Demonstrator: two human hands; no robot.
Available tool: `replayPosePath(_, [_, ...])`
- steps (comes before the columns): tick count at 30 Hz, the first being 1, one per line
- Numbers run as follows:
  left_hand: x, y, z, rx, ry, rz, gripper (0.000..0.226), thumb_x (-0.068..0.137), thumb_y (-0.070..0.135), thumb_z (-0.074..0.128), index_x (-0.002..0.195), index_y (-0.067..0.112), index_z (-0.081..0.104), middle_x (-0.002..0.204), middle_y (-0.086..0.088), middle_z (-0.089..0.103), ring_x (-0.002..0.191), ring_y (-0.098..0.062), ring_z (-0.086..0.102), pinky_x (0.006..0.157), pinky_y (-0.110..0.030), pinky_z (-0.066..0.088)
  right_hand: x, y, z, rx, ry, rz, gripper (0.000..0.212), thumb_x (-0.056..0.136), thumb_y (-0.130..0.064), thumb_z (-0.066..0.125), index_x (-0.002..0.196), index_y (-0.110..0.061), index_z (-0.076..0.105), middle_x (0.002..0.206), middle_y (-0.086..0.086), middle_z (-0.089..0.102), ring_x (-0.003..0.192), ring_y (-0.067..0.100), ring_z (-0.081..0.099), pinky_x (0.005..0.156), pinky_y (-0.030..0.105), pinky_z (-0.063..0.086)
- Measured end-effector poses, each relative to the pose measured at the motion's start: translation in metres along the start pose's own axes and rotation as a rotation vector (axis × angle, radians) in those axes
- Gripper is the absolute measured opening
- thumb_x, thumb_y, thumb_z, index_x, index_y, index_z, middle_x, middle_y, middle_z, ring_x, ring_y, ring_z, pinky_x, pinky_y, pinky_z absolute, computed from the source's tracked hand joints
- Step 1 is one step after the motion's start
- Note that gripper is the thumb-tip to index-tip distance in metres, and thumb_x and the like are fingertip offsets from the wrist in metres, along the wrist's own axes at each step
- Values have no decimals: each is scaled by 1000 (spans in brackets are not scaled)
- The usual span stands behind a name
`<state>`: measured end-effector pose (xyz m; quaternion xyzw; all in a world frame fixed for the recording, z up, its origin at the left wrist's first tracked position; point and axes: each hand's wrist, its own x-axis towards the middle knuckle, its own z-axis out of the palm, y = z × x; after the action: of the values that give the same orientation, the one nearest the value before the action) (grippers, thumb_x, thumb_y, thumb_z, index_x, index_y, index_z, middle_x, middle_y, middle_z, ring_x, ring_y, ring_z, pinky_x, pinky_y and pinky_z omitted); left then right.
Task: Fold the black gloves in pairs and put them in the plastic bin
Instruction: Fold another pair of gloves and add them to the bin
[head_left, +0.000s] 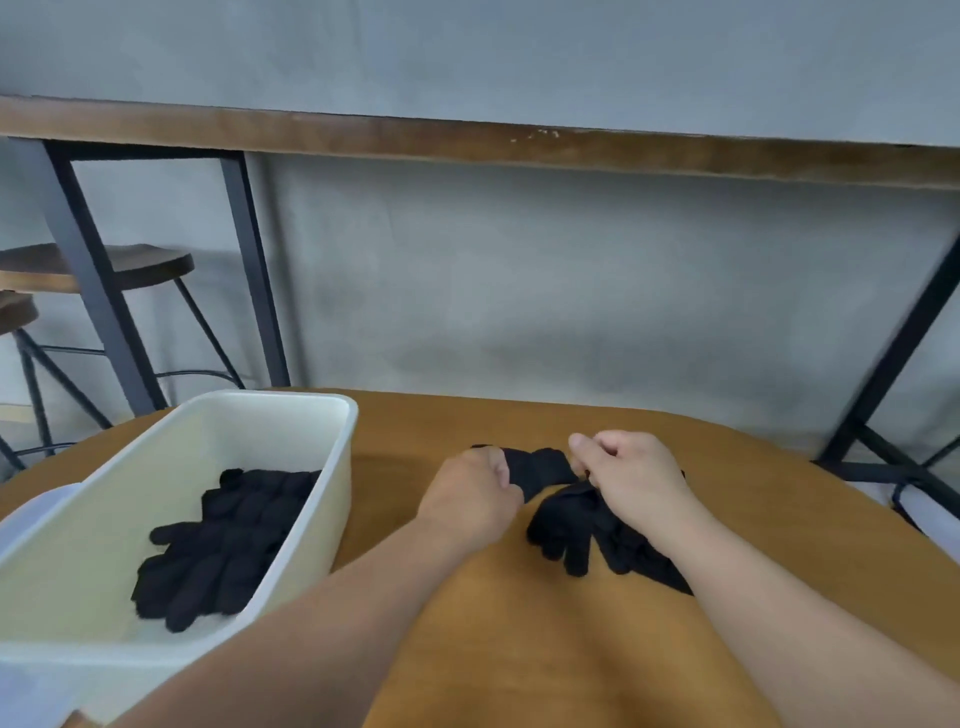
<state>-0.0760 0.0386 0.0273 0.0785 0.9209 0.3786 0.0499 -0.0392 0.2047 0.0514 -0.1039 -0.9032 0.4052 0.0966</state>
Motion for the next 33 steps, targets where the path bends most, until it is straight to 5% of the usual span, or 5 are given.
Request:
replayPosePath(14, [123, 10, 84, 236, -76, 16, 24, 97, 29, 52, 102, 11, 67, 100, -9, 70, 90, -26, 66, 75, -32, 53, 129, 74, 51, -403, -169, -53, 34, 100, -13, 41, 125, -22, 63, 125, 3, 62, 109, 25, 60, 86, 33, 50])
replayPosePath(18, [135, 13, 97, 324, -122, 19, 29, 96, 21, 45, 104, 3, 66, 104, -12, 69, 97, -29, 64, 81, -35, 53, 155, 85, 69, -448, -257, 73, 30, 98, -27, 49, 75, -12, 61, 71, 4, 58, 63, 24, 54, 48, 27, 38])
replayPosePath(21, [136, 8, 103, 305, -171, -13, 30, 92, 29, 56, 103, 4, 66, 102, -12, 69, 93, -28, 65, 83, -41, 55, 164, 89, 73, -421, -300, 149, 27, 94, -28, 57, 73, -11, 61, 66, 3, 54, 55, 20, 46, 48, 26, 37])
replayPosePath(26, [121, 7, 97, 251, -73, 10, 39, 79, 52, 69, 85, 15, 55, 79, -1, 61, 72, -21, 58, 60, -31, 46, 154, 75, 63, 45, -349, 394, 20, 89, -22, 65, 78, -5, 63, 62, 7, 54, 51, 19, 45, 48, 27, 36])
replayPosePath(33, [84, 21, 62, 103, 49, 56, 18, 79, 32, 66, 89, 22, 55, 83, 2, 63, 78, -19, 60, 67, -33, 52, 109, 32, 27, 646, -394, 550, 9, 91, -10, 62, 82, -6, 63, 77, 3, 57, 53, 9, 43, 47, 17, 36])
